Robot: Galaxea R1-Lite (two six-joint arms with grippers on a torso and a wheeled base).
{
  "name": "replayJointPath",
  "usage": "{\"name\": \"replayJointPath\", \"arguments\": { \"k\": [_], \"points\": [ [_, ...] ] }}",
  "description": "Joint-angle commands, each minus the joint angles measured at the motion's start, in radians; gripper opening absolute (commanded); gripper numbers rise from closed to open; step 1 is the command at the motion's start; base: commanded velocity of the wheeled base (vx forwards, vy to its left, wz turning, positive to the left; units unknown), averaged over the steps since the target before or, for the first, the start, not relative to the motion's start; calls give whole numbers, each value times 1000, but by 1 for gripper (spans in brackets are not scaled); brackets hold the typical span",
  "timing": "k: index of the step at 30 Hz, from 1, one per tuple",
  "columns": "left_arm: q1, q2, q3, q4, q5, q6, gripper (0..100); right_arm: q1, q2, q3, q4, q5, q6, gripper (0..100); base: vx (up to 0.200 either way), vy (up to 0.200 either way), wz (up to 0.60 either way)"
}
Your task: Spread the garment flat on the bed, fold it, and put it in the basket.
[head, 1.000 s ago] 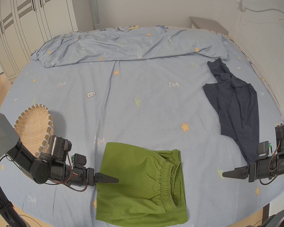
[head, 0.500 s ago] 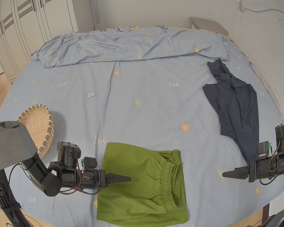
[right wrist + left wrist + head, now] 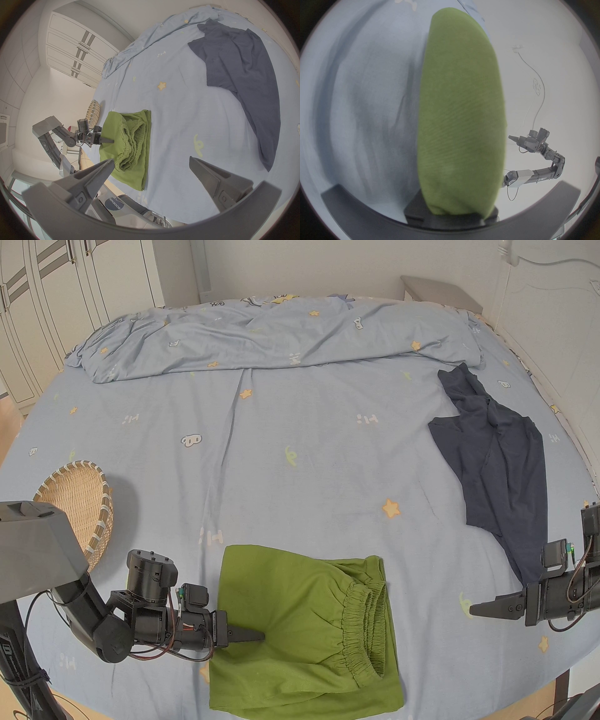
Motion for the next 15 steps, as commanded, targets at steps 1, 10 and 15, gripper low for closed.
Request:
{"name": "replayJointPath", "arguments": {
  "k": [1, 10, 15],
  "points": [
    [19, -96, -3, 22, 38, -4, 0, 3, 3, 0, 3, 0, 0, 100, 0, 0, 0],
    [91, -349, -173, 439, 50, 24, 0, 14, 1, 2, 4, 0, 0, 100, 0, 0, 0],
    [137, -381, -238, 609, 49, 156, 0, 14, 1, 6, 4, -1, 0, 100, 0, 0, 0]
  ]
}}
